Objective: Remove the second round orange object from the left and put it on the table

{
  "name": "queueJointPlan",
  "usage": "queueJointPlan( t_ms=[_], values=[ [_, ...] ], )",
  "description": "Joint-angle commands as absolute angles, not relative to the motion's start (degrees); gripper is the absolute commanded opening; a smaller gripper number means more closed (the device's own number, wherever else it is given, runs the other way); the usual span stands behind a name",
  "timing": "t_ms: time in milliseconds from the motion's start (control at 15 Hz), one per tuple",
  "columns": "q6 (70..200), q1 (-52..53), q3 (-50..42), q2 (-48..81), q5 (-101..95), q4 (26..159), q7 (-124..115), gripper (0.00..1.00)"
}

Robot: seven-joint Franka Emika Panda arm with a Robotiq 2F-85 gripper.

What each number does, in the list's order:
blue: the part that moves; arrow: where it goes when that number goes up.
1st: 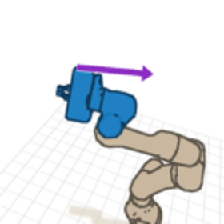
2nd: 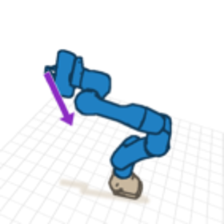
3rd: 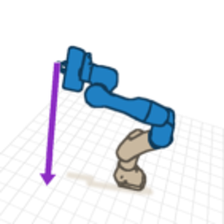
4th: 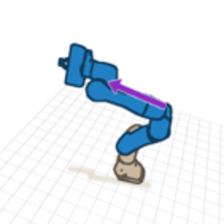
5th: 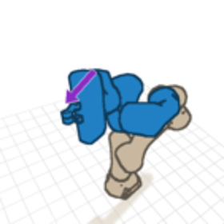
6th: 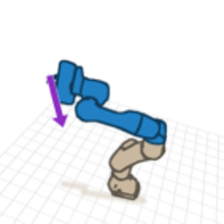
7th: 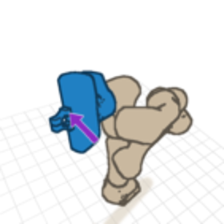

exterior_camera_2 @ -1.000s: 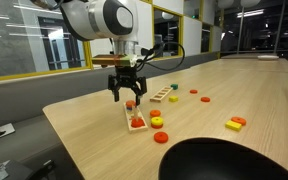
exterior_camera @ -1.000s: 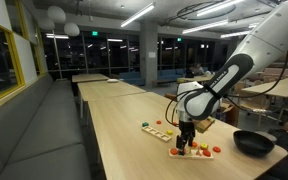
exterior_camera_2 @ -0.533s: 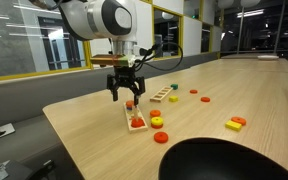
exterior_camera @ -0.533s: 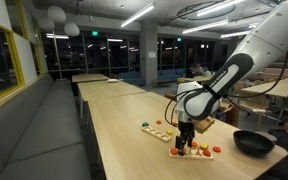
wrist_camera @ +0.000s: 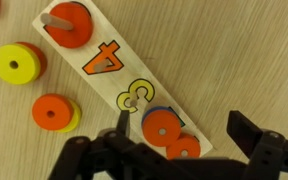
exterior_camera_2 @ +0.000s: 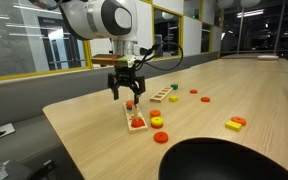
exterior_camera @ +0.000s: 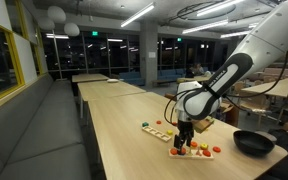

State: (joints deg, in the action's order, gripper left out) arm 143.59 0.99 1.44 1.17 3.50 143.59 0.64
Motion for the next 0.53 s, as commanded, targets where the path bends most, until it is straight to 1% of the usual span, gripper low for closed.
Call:
queueJointPlan(
  t_ms=[0, 467],
  values=[
    [145.7, 1.2, 1.5, 0.8, 4.6, 143.7, -0.2, 1.0],
    [147.4, 1.0, 1.3, 1.5, 4.3, 143.8, -0.8, 1.0]
  ],
)
